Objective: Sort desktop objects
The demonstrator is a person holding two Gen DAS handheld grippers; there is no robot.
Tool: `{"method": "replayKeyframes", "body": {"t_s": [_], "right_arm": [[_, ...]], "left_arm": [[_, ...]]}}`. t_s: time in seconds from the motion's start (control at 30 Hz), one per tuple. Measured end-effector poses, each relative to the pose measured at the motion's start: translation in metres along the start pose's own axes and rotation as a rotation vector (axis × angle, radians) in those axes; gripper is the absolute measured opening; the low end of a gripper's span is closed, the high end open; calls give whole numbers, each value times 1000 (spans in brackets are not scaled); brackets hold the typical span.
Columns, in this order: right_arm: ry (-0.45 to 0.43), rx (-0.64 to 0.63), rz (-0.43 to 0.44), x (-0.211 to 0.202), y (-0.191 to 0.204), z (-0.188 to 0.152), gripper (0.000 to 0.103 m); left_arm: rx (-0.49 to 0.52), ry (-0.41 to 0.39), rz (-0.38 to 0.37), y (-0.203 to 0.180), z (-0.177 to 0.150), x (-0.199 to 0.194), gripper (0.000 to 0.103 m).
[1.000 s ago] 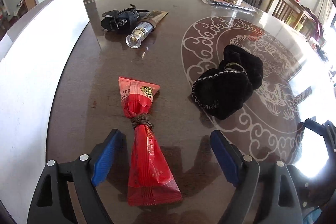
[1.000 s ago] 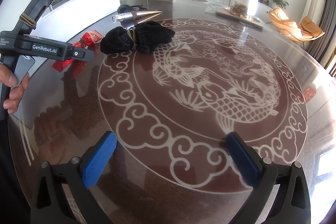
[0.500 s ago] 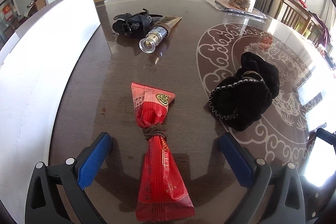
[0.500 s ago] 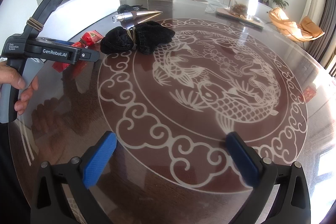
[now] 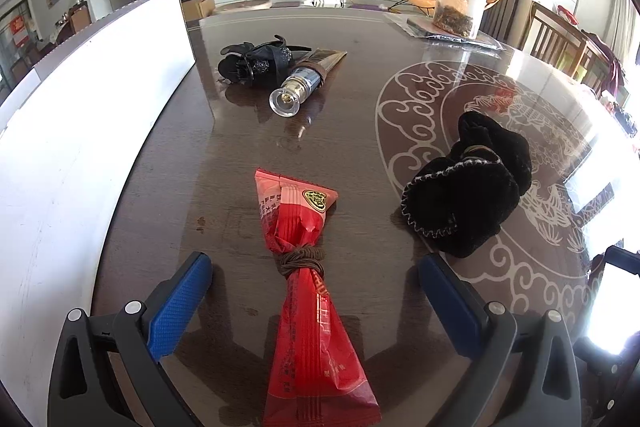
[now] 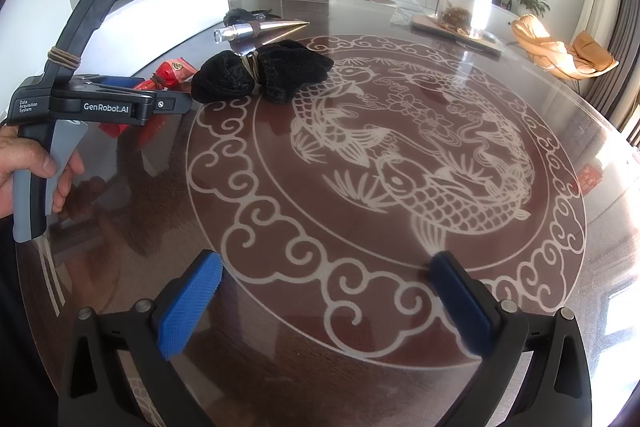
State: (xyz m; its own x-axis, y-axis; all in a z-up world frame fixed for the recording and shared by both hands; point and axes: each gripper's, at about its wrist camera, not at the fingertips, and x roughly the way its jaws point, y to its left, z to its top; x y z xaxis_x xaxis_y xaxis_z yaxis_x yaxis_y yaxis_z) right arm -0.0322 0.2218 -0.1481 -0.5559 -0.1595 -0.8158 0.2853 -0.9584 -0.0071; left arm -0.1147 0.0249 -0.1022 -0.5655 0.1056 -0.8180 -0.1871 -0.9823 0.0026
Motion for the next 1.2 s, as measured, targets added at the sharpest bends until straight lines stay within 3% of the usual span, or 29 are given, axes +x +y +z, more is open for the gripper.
{"method": "replayKeyframes", "body": {"t_s": [0.17, 0.4, 0.47, 0.57, 0.6, 0.67, 0.83, 0.9, 0.97, 1.03, 1.2], "right_arm": [[0, 0, 0, 0, 0, 0, 103], [0, 0, 0, 0, 0, 0, 103], [-12, 61, 52, 1, -5, 6, 103], [-16, 322, 263, 11, -21, 39, 103], [-25, 393, 299, 17, -23, 53, 103], [-17, 468, 312, 35, -17, 86, 103], [89, 501, 284, 87, 17, 144, 103], [79, 398, 187, 91, 33, 154, 96], [74, 281, 122, 92, 42, 154, 60], [51, 217, 117, 85, 39, 143, 46], [12, 109, 87, 52, 11, 88, 45]], "left_arm": [[-4, 7, 4, 2, 1, 1, 103], [-121, 14, 81, 33, 1, 2, 103], [-129, 3, 88, 36, 0, 1, 103], [-131, -2, 96, 35, 0, 1, 103], [-131, -3, 96, 34, 0, 1, 103], [-132, -4, 95, 35, -1, 1, 103], [-132, -7, 93, 36, -1, 1, 103], [-132, -7, 93, 36, -1, 1, 103], [-133, -8, 94, 36, -2, 0, 103], [-133, -9, 95, 37, -2, 0, 103], [-158, -12, 112, 34, -3, 0, 103]]}}
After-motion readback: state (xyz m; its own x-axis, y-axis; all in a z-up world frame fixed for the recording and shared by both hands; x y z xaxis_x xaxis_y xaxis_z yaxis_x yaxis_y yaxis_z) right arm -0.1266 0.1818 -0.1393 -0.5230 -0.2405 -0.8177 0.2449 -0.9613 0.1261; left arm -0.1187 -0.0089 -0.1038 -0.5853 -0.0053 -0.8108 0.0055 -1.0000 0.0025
